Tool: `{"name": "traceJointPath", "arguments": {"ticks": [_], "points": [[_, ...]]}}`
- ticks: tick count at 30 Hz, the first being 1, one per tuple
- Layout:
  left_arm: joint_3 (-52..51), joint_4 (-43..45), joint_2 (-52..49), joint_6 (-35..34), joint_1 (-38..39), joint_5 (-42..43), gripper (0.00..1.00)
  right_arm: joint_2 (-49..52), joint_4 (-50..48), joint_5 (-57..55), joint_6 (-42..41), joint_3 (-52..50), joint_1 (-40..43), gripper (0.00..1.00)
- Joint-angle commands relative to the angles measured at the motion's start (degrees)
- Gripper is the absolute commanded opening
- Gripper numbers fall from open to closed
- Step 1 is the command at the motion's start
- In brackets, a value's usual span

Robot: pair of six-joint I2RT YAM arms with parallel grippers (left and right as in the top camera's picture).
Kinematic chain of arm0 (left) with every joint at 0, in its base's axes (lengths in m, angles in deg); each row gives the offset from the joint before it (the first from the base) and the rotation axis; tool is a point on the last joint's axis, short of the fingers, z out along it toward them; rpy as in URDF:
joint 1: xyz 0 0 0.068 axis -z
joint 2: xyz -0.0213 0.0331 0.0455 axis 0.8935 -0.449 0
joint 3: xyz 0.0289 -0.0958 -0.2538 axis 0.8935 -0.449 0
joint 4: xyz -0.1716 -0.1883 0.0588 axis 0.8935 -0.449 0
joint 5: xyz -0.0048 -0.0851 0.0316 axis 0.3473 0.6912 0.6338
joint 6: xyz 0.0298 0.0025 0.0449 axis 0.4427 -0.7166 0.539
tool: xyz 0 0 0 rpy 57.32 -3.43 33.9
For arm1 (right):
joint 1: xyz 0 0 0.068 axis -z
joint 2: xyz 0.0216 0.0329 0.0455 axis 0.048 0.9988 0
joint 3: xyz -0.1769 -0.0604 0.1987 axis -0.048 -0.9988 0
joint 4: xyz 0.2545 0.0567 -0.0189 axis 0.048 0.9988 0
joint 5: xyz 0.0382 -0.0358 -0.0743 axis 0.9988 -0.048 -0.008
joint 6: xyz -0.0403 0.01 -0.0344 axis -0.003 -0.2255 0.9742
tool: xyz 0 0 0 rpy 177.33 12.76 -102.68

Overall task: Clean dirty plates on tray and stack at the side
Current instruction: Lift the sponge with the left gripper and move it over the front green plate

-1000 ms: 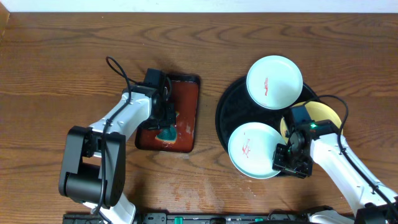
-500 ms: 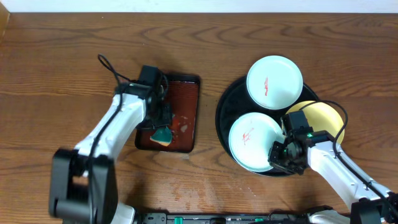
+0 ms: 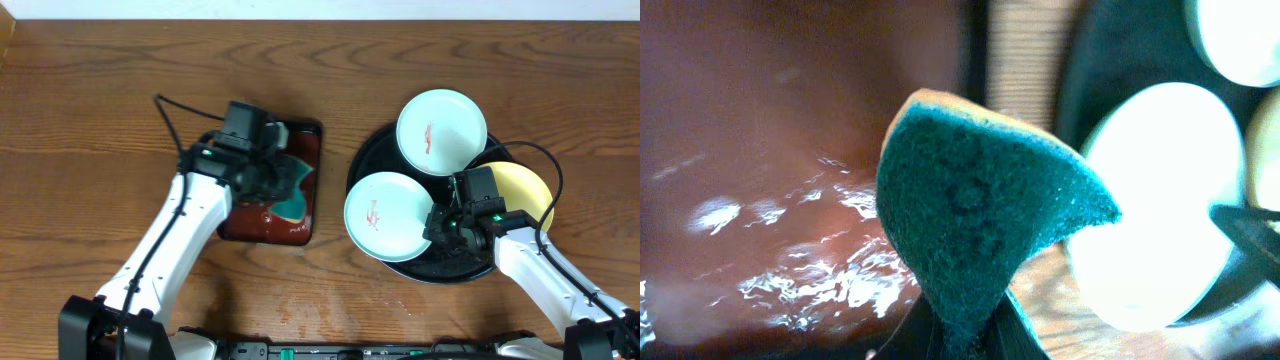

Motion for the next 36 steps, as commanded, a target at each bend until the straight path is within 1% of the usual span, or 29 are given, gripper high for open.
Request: {"name": "traceJointPath", "arguments": {"ticks": [1,2,3,4,10,11,13,16,21,23,25,27,32,36], "points": [[1.64,2.84,0.50,-1.77,4.20,2.47,0.07,0.35,-0.81,-7.45,1.86,-0.42,-0.20,0.09],[1.64,4.04,0.50,-1.77,5.51,2.47,0.07,0.35,-1.16,-7.41,2.38,-0.42,-0.20,0.23],[1.66,5.03,0.50,-1.77,6.71,2.47,0.08,0.35,-1.14,-7.41,2.93,-0.39,-0.15,0.29],[1.66,5.86,0.50,-1.79,7.69,2.43,0.07,0.35,-0.83,-7.39,2.93,-0.39,0.15,0.31],[3.10,7.63,0.42,-4.63,9.44,2.32,0.08,0.35,-1.64,2.01,5.09,-0.39,4.74,0.31],[3.26,8.26,0.37,-5.18,9.70,2.32,0.08,0.35,-1.62,2.60,5.07,-0.39,5.20,0.30],[3.28,10.10,0.26,-6.75,10.36,2.38,0.07,0.35,-1.33,3.67,5.05,-0.42,5.79,0.24],[3.28,14.08,-1.11,-8.68,12.96,2.45,0.08,0.61,-1.62,5.57,4.55,-0.46,5.55,0.18],[3.28,18.60,-6.34,-11.02,16.79,2.29,0.07,3.85,-2.38,5.51,2.19,-0.46,4.92,0.18],[3.28,19.76,-8.66,-11.52,17.62,2.32,0.08,6.32,-3.04,5.49,1.99,-0.46,4.94,0.16],[3.28,21.57,-11.15,-12.46,18.38,2.58,0.07,8.48,-4.17,6.47,1.99,-0.46,4.98,0.10],[3.32,23.67,-13.60,-13.64,19.23,2.97,0.08,10.08,-5.79,8.59,2.10,-0.46,4.96,0.01],[3.63,25.14,-19.41,-13.92,22.16,3.56,0.07,10.29,-8.15,6.78,3.80,-0.44,4.98,0.01],[3.63,24.94,-22.71,-13.92,23.54,3.54,0.07,9.75,-8.11,-0.63,3.96,-0.37,5.03,0.01]]}}
